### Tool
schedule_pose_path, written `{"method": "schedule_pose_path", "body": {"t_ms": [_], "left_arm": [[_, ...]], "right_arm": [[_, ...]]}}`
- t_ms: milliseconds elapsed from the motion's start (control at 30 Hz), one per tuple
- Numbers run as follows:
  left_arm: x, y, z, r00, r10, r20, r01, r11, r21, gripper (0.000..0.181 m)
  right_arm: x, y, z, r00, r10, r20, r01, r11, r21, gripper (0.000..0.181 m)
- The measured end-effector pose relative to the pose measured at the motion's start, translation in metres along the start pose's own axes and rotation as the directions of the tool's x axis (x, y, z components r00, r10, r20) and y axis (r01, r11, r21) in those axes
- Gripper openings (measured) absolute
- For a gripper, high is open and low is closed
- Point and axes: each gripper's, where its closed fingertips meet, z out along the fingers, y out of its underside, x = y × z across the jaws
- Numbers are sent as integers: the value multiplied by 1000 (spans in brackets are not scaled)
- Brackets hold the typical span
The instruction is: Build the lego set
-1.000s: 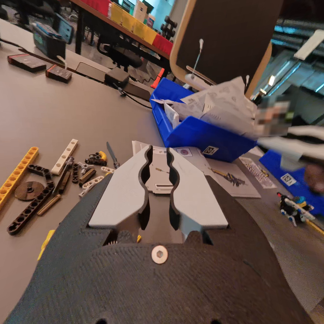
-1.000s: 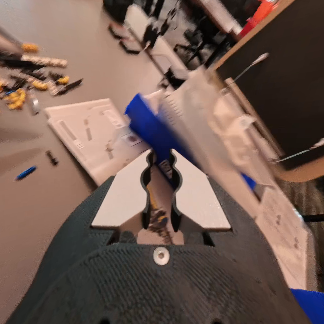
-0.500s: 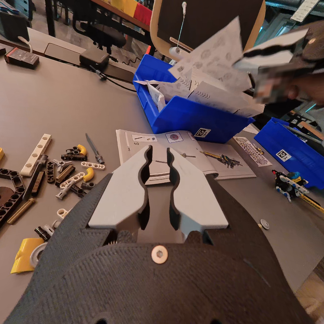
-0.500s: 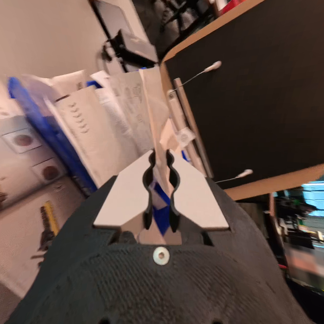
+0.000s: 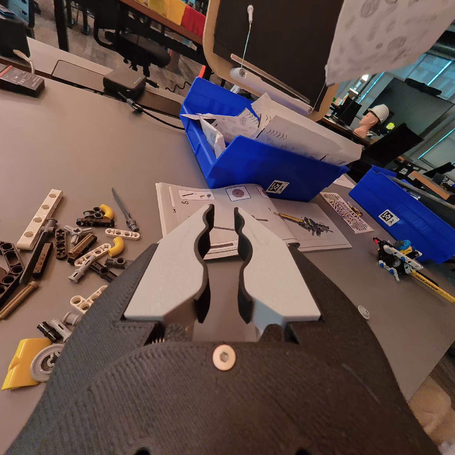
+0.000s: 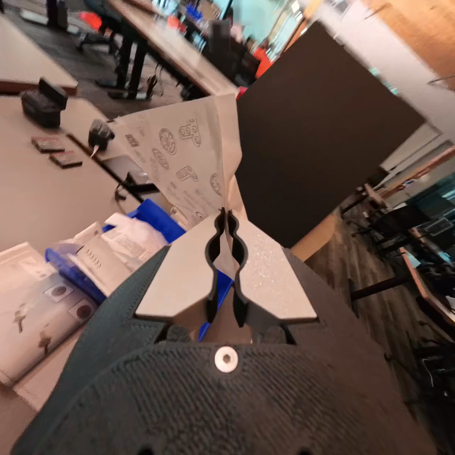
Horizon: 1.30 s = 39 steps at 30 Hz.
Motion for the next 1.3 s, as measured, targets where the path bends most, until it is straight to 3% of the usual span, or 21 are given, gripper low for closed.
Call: {"method": "schedule_pose_path", "body": {"t_ms": [67,133,233,300,467,567,667,767,800,900,933,1000,1133,1300], "left_arm": [[0,0,0,1000,5,2,-5,1000,1,14],[1,0,0,1000,7,1,-7,1000,3,14],[3,1,1,1000,9,-9,-9,1000,-4,15],[6,2,1,1000,9,-20,-9,1000,-3,15],[23,2,2,994,21,-108,-21,1000,-1,22],[47,1,-1,975,27,-220,-24,1000,18,34],[79,-5,-10,929,53,-367,-27,997,76,65],[94,-11,-17,907,83,-412,-27,990,141,69],[98,-11,-19,900,93,-427,-32,989,147,66],[106,-14,-29,859,94,-503,-11,986,166,5],[107,-18,-32,840,66,-538,30,985,168,0],[105,-24,-38,798,-16,-602,127,981,144,0],[95,-41,-51,687,-148,-712,315,943,107,0],[99,-50,-70,561,-153,-814,371,925,82,0]], "right_arm": [[10,-11,-13,998,60,-32,-57,996,71,0],[-10,-8,-16,978,163,127,-169,985,33,0],[-7,-11,-23,938,306,163,-317,947,48,0],[-21,-11,-29,898,355,260,-369,930,3,0],[-60,-4,-40,890,308,337,-306,950,-60,0],[-119,6,-54,801,294,522,-239,956,-172,0],[-166,21,-67,767,223,602,-116,971,-211,1],[-215,31,-87,680,208,703,-47,969,-241,1],[-226,30,-92,661,209,720,-47,970,-239,1],[-241,23,-101,623,227,748,-80,970,-228,4],[-240,19,-103,621,235,747,-103,970,-219,8],[-231,12,-102,638,243,730,-161,970,-182,20],[-213,6,-109,664,267,699,-274,956,-105,20],[-198,19,-118,741,236,629,-280,960,-30,10]]}}
